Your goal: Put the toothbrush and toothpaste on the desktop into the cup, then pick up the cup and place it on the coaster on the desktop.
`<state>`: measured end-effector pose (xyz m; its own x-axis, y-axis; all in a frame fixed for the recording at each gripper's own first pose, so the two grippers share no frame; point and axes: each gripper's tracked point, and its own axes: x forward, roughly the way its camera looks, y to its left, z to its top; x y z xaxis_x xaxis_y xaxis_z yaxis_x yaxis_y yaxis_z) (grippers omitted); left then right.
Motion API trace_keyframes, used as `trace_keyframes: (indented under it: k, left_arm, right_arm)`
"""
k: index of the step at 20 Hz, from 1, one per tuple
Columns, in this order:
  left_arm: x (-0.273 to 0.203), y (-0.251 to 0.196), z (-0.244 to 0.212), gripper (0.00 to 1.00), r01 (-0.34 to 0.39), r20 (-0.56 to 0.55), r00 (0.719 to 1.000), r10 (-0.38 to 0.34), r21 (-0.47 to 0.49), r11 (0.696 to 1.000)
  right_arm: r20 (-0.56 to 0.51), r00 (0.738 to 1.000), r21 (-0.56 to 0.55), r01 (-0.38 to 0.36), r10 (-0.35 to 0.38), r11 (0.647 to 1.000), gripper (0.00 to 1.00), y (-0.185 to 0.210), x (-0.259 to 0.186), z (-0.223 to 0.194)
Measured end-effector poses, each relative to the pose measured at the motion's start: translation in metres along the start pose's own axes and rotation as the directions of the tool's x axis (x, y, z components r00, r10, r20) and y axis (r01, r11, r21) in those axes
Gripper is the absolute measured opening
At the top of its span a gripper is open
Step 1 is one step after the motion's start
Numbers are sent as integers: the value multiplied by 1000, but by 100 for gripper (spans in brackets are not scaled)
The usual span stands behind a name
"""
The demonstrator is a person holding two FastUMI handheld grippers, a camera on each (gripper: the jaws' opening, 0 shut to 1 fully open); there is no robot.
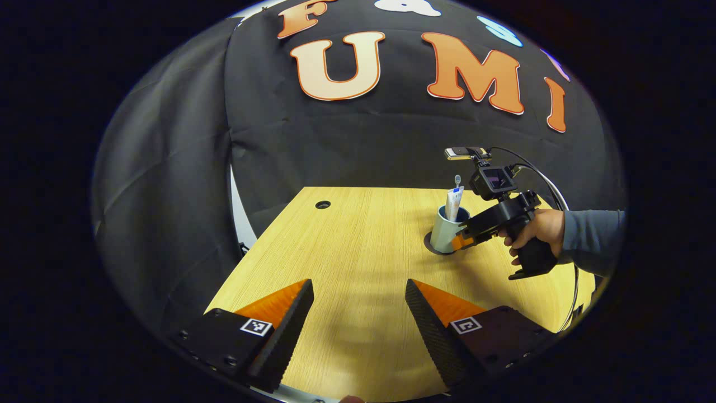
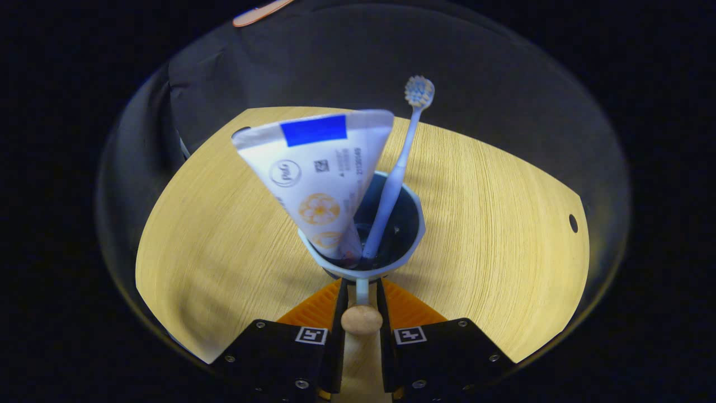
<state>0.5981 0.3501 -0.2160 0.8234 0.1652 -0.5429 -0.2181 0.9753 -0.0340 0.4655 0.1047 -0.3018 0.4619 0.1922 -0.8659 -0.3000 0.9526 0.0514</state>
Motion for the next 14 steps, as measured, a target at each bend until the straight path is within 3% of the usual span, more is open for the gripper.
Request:
trace_keyframes:
  k: [1, 3, 7, 8, 9, 10, 14]
  left_arm:
    - [3, -1, 1, 99, 10, 5, 1000, -10, 8, 1000]
    - [5, -7, 12, 99, 34, 18, 999, -35, 24, 999]
    - [11, -22, 26, 99, 94, 45, 994, -96, 55, 994]
    - [12, -25, 30, 99, 107, 52, 993, -110, 64, 992]
    - [13, -30, 34, 99, 121, 60, 990, -125, 73, 990]
    - [15, -35, 37, 100, 137, 66, 988, -142, 80, 987]
    - [13, -56, 50, 99, 189, 85, 977, -197, 95, 977]
  right_arm:
    - [17, 1000, -1, -5, 5, 1000, 36, 1, -4, 2]
    - [51, 999, 15, -10, 9, 1000, 46, 1, -17, 7]
    - [132, 991, 74, -8, -2, 997, 59, -13, -48, 11]
    - [156, 988, 89, -7, -7, 996, 58, -18, -58, 13]
    - [180, 984, 103, -6, -13, 995, 68, -23, -67, 15]
    - [204, 979, 114, -4, -20, 993, 68, -28, -73, 14]
    - [280, 958, 152, 20, -62, 988, 89, -54, -115, 8]
